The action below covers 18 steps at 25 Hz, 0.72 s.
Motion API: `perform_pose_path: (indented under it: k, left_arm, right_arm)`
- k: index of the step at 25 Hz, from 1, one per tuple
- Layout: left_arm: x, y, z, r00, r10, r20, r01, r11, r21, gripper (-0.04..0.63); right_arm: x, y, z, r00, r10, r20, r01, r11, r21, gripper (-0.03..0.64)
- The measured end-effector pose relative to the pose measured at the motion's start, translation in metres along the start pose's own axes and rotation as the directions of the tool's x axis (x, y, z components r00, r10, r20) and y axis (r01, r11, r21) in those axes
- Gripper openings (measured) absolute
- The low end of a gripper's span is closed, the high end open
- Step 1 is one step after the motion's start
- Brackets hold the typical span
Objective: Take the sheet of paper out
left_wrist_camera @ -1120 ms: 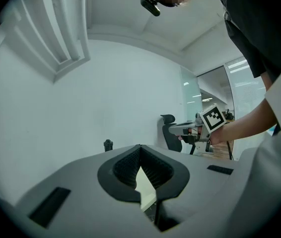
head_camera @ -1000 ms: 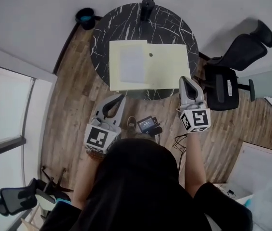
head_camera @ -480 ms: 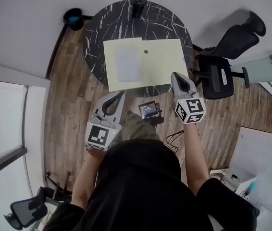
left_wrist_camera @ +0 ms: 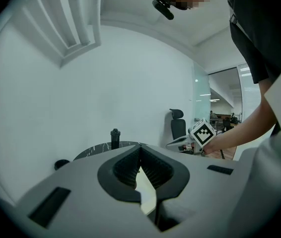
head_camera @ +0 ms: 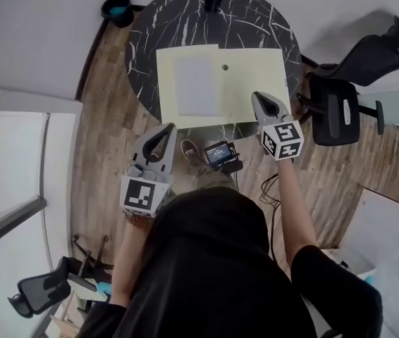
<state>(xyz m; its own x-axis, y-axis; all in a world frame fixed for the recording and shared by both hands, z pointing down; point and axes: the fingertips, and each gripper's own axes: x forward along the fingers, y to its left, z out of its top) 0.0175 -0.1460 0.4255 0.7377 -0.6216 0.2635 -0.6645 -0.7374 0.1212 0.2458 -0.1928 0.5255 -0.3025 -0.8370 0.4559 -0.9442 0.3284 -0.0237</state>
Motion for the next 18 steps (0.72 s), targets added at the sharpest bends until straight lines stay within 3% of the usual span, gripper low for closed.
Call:
perform_pose_path:
  k: [3, 7, 11, 14, 15, 16, 18]
  left_arm:
    - [0.002, 0.005, -0.009, 1.000, 0.015, 0.003, -0.014, 0.999, -0.030, -0.006]
    - [0.010, 0.016, -0.018, 1.000, -0.014, 0.002, 0.014, 1.000, 0.009, -0.006]
    - [0.004, 0.037, -0.022, 1.000, 0.004, 0.010, -0.004, 1.000, 0.023, -0.006]
    - [-0.003, 0.048, -0.018, 1.000, 0.027, -0.008, -0.027, 0.999, 0.021, -0.006]
    - [-0.005, 0.049, -0.015, 0.999, 0.032, -0.021, -0.031, 0.999, 0.020, -0.006]
    - [-0.007, 0.051, -0.013, 0.999, 0.040, -0.029, -0.039, 0.999, 0.013, -0.006]
    - [-0.009, 0.057, -0.013, 0.998, 0.060, -0.017, -0.060, 0.998, 0.010, -0.006]
  right_arm:
    - [0.018, -0.010, -0.004, 1.000, 0.020, -0.017, -0.019, 1.000, 0.022, 0.000]
    - [0.048, -0.025, -0.015, 0.997, 0.063, -0.041, -0.060, 0.996, 0.067, 0.000]
    - [0.077, -0.022, -0.043, 0.985, 0.128, -0.119, -0.129, 0.992, 0.003, 0.002]
    - [0.094, -0.020, -0.060, 0.975, 0.164, -0.149, -0.155, 0.985, 0.074, 0.006]
    - [0.100, -0.019, -0.067, 0.970, 0.180, -0.163, -0.165, 0.981, 0.106, 0.164]
    - [0.105, -0.018, -0.073, 0.965, 0.195, -0.178, -0.173, 0.976, 0.132, 0.213]
    - [0.116, -0.019, -0.082, 0.956, 0.214, -0.200, -0.184, 0.970, 0.158, 0.212]
